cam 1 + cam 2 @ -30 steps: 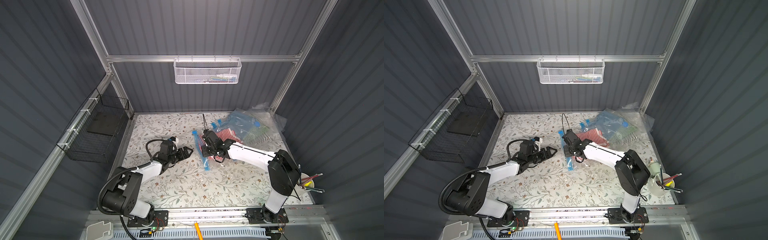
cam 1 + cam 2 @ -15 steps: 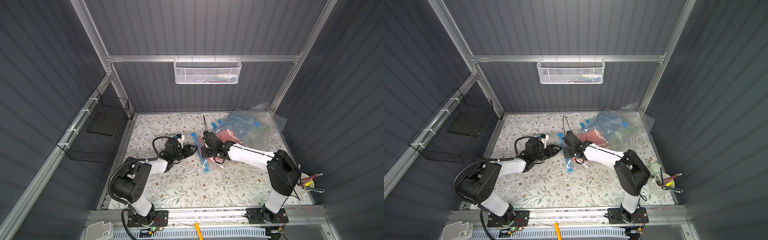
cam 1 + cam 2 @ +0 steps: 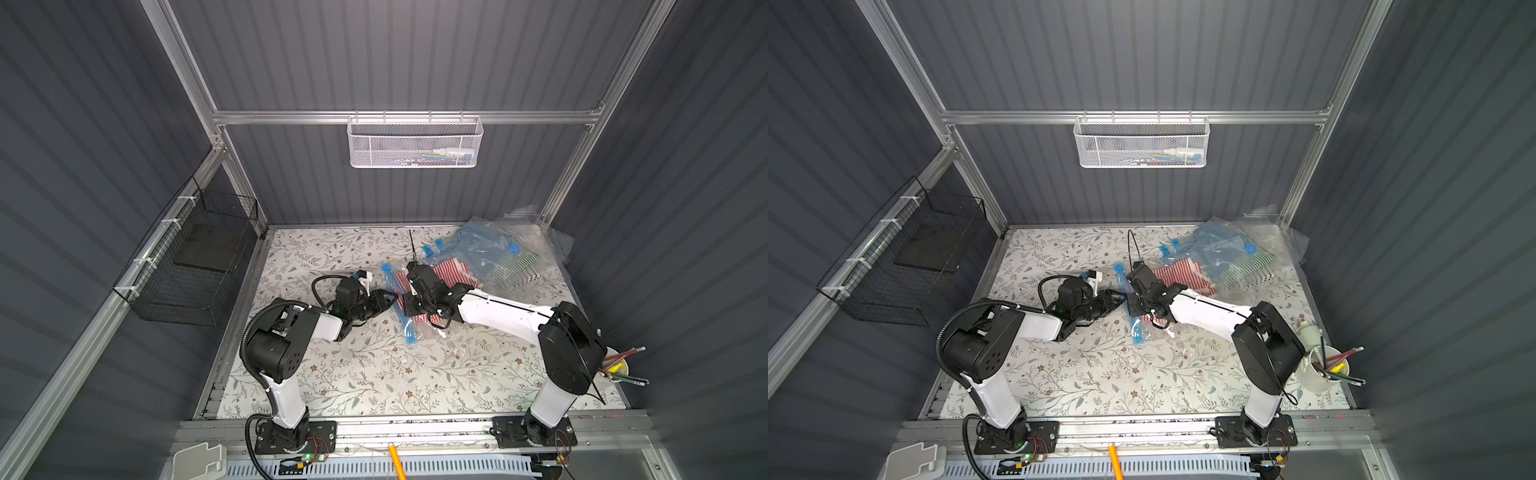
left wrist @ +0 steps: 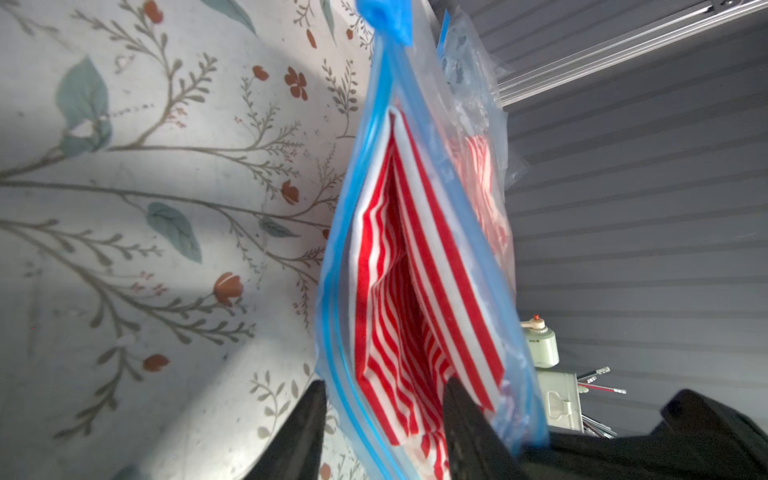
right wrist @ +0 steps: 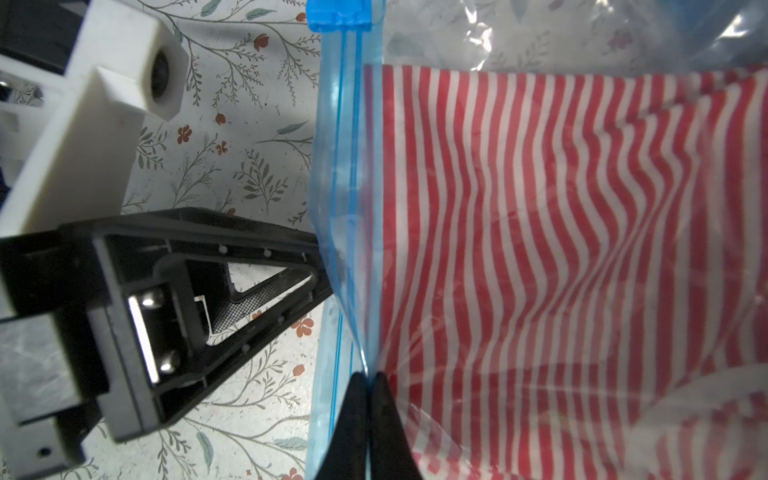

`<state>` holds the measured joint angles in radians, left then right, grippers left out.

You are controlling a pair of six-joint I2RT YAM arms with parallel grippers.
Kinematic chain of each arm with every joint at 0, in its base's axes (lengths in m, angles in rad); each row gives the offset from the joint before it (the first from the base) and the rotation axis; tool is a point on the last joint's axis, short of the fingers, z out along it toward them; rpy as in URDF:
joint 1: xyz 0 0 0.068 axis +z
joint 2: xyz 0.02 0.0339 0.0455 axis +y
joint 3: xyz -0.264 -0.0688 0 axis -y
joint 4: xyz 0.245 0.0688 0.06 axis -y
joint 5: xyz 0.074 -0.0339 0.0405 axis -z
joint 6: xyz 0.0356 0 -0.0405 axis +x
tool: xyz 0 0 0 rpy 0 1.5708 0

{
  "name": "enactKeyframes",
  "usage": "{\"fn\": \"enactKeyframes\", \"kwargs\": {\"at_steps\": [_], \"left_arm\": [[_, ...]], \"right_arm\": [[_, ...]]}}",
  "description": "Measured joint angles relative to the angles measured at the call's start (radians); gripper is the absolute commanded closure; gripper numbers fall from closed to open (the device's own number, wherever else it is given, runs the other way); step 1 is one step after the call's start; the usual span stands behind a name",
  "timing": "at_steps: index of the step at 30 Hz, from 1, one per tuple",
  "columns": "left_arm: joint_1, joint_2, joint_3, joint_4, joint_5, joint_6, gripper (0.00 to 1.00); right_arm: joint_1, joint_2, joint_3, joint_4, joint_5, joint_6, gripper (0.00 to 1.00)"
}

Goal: Take the tank top out of the vacuum bag
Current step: Take out the tank top from the vacuum bag.

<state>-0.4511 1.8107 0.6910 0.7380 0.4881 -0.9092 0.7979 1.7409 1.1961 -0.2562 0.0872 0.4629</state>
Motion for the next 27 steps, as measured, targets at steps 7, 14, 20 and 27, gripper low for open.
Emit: {"fn": "enactKeyframes", "kwargs": {"at_steps": [7,14,20,27], "left_arm": [[-0.002,-0.093,0.003,-0.095,-0.023,0.011,0.56],[-0.02,-0.034,0.074,-0.103,-0.019,0.014,0.6],[-0.026,-0.005,0.077,-0.119,-0.037,0.02,0.6],[-0.028,-0.051,0.057,-0.142,-0.096,0.042,0.61]], "right_arm": [[0.002,0.0,-0.001,0.002,0.007,-0.003,1.0],[0.004,0.0,-0.029,0.033,-0.002,-0.007,1.0],[0.005,0.0,-0.04,0.033,-0.009,-0.007,1.0],[0.006,0.0,-0.04,0.034,-0.01,0.002,1.0]]}}
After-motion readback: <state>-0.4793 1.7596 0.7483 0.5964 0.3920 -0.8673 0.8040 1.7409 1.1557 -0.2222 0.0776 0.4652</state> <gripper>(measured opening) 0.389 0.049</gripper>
